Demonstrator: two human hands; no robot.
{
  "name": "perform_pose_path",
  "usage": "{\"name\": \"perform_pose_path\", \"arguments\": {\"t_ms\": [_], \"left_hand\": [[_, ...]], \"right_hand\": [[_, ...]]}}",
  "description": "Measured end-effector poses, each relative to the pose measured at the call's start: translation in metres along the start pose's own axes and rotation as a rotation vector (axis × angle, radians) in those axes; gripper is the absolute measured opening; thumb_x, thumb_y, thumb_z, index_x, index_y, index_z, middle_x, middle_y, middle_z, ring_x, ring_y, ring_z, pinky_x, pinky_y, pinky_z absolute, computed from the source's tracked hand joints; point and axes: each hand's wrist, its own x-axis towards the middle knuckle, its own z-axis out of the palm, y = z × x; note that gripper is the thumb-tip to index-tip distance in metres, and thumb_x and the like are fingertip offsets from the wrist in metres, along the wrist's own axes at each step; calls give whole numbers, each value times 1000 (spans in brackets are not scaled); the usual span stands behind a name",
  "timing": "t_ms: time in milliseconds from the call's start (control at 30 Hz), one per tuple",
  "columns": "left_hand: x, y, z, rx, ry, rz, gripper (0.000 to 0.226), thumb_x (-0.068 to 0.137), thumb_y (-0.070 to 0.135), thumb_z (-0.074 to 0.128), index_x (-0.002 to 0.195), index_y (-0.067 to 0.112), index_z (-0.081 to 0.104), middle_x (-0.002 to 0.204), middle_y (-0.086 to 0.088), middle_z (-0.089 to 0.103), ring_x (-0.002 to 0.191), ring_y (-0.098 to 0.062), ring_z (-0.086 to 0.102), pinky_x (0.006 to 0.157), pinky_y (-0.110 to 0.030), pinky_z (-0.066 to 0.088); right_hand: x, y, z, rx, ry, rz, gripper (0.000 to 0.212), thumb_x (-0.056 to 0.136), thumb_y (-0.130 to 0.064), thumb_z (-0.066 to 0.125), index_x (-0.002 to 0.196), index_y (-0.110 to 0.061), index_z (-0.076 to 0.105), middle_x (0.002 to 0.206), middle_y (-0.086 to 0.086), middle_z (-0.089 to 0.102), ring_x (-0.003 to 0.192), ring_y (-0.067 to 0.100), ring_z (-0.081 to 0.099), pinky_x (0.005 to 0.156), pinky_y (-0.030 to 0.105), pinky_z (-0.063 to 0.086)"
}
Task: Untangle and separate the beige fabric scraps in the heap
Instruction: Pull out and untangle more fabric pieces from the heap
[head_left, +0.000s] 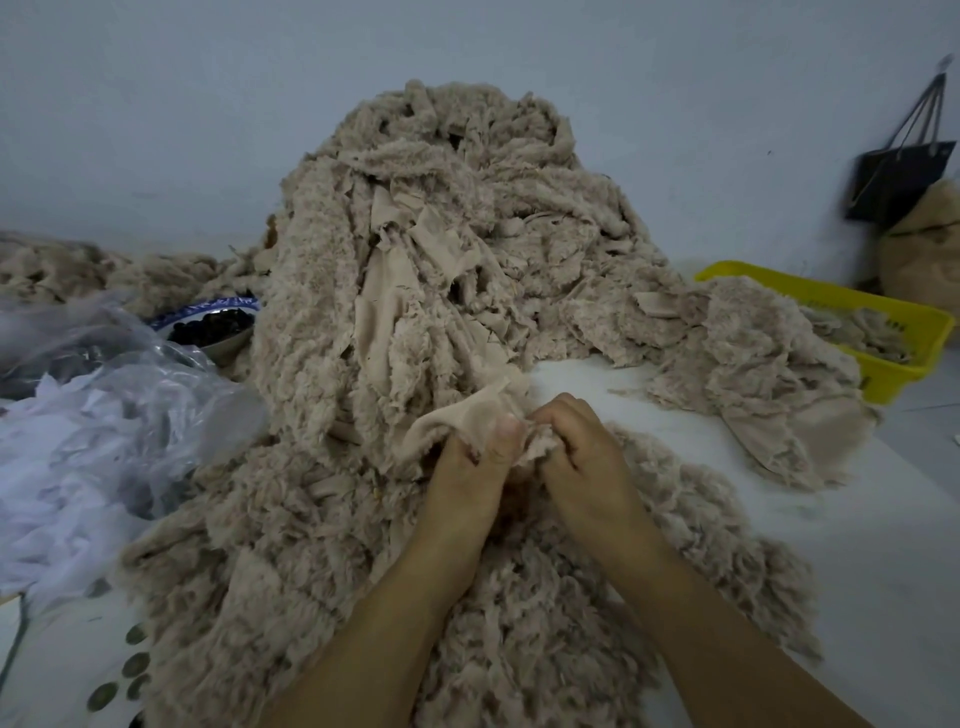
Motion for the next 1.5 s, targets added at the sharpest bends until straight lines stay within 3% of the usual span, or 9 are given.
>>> {"name": "perform_pose_path", "arguments": {"t_ms": [233, 400, 533, 633, 800, 967, 1100, 1367, 1500], "left_hand": [[9, 2, -13, -67, 34, -349, 40, 101, 15, 53, 61, 18, 56, 60, -2, 48, 59, -14, 51, 57, -25, 45], [17, 6, -20, -381, 154, -466, 21, 96, 21, 60, 86, 4, 67, 63, -7, 68, 57, -15, 68, 50, -22, 54], [15, 6, -23, -534, 183, -409, 30, 99, 20, 53, 115, -1, 68, 112, -19, 73, 99, -27, 73, 77, -35, 59], [12, 9, -20, -576, 134, -376, 34, 97, 20, 53, 87, 0, 79, 94, -19, 76, 83, -26, 76, 64, -31, 60], [3, 1, -7, -280, 214, -255, 20, 95, 19, 61, 95, 3, 73, 88, -11, 77, 80, -19, 76, 65, -28, 60], [-2, 3, -4, -33, 174, -252, 17, 93, 38, 64, 93, 26, 75, 88, 5, 78, 83, -8, 75, 69, -22, 58], [-4, 3, -6, 154, 156, -320, 35, 89, 55, 63, 87, 23, 77, 81, 3, 78, 76, -9, 74, 72, -29, 58], [4, 8, -16, -349, 290, -285, 23, 94, 24, 64, 96, 4, 76, 91, -12, 78, 78, -23, 76, 58, -29, 60], [10, 6, -23, -584, 234, -327, 28, 98, 22, 56, 105, 4, 77, 109, -14, 75, 95, -24, 74, 67, -34, 62]], "right_hand": [[-9, -12, 16, -277, -185, -270, 31, 82, -17, 34, 71, -5, 61, 78, 3, 55, 82, 13, 37, 73, 27, 30], [-16, -10, 18, -364, -223, -329, 22, 85, -19, 35, 67, -13, 47, 69, -5, 43, 75, 9, 33, 73, 28, 29], [-9, -2, 7, -273, -158, -92, 28, 85, -23, 31, 66, -8, 45, 65, -9, 35, 70, 8, 31, 68, 14, 27], [-11, 1, 6, -170, -195, 28, 22, 84, -22, 37, 62, -17, 37, 63, -6, 36, 65, 3, 37, 59, 16, 27], [-7, 1, 5, 231, -85, 317, 31, 98, -41, 44, 83, -18, 58, 81, 3, 60, 70, -1, 54, 60, 11, 40], [0, -3, 10, 209, -132, 387, 29, 97, -54, 46, 96, -30, 62, 100, -8, 67, 89, -1, 64, 74, 16, 50], [9, -7, 12, 121, -78, 322, 32, 102, -44, 44, 80, -27, 58, 85, -7, 61, 73, -1, 57, 63, 15, 41], [17, 21, -9, 285, 341, 612, 49, 104, -34, 35, 56, -30, 47, 58, -10, 43, 61, 16, 42, 65, 32, 36], [11, 24, -25, 109, 200, 579, 78, 95, -71, 21, 37, -23, 41, 40, -7, 40, 39, 9, 39, 59, 29, 32]]}}
